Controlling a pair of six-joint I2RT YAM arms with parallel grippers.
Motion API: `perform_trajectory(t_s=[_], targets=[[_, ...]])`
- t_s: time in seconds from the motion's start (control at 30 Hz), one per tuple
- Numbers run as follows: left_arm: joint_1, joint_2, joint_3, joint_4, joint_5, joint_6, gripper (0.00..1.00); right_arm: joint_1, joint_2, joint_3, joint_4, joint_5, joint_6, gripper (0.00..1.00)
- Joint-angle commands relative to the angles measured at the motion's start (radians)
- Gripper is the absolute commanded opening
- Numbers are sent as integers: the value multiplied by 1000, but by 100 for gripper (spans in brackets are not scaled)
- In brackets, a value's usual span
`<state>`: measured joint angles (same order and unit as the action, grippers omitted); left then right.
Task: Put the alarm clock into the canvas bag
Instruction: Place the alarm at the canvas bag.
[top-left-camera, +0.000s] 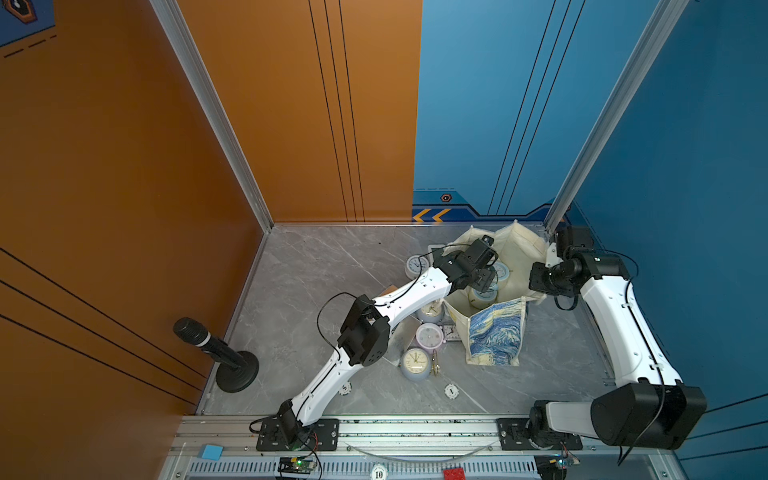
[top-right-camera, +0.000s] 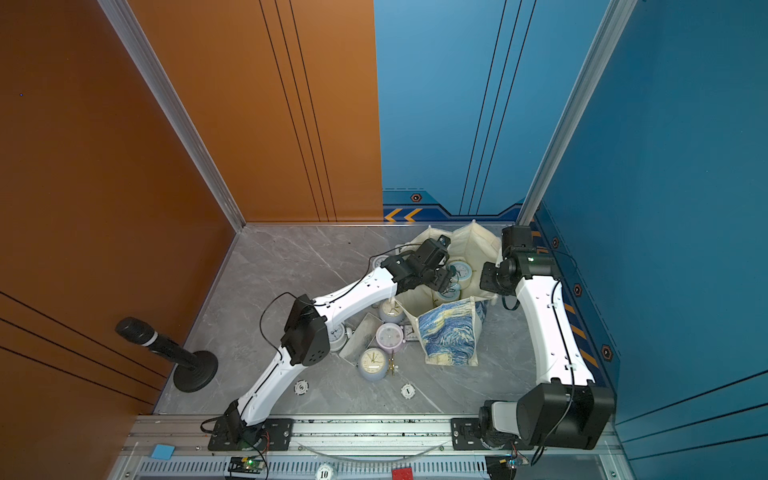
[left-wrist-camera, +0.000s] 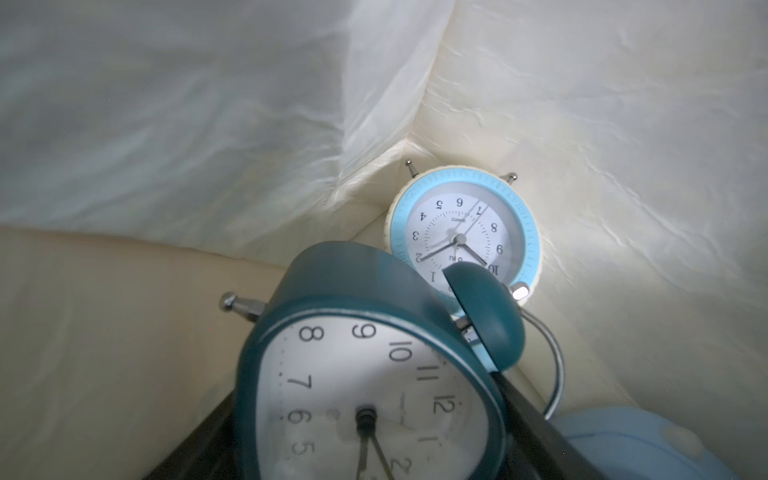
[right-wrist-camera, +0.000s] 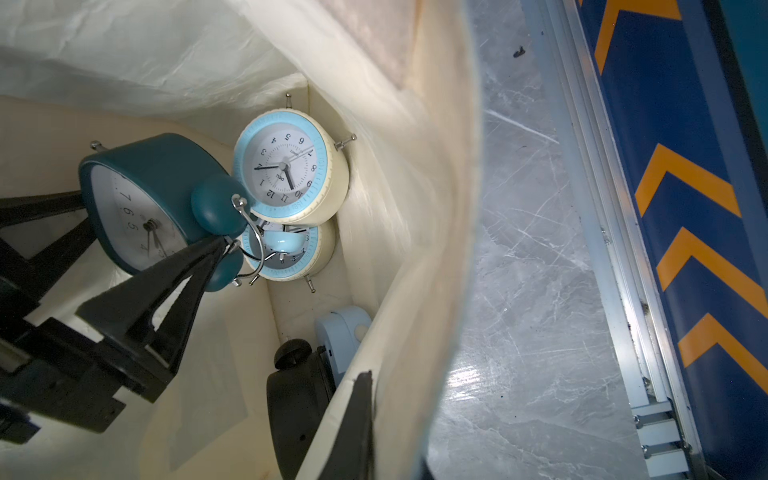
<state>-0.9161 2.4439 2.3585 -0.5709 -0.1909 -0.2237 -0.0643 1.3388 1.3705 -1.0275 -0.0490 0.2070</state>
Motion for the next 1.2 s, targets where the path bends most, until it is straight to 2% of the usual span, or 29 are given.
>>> perform_trajectory(t_s=[0.0,0.2,0.27,0.3,0.4,1.17], targets=[[10,56,24,13,33,-20,69,11,-9,-11,-11,-10,-7,9],[14,35,17,11,47,-19,84,11,-11,-11,-11,-11,-7,9],[14,15,12,11,48,-16,85,11,-11,-13,-11,-10,-8,9],[13,3,9,11,51,-13,90,12,-12,-13,-11,-11,-6,9],[8,-34,4,11,53,-8,94,12,-13,-12,-11,-10,-7,9],[-8,-287,-38,-42,67,15,94,11,-14,-15,-11,-1,-7,9]])
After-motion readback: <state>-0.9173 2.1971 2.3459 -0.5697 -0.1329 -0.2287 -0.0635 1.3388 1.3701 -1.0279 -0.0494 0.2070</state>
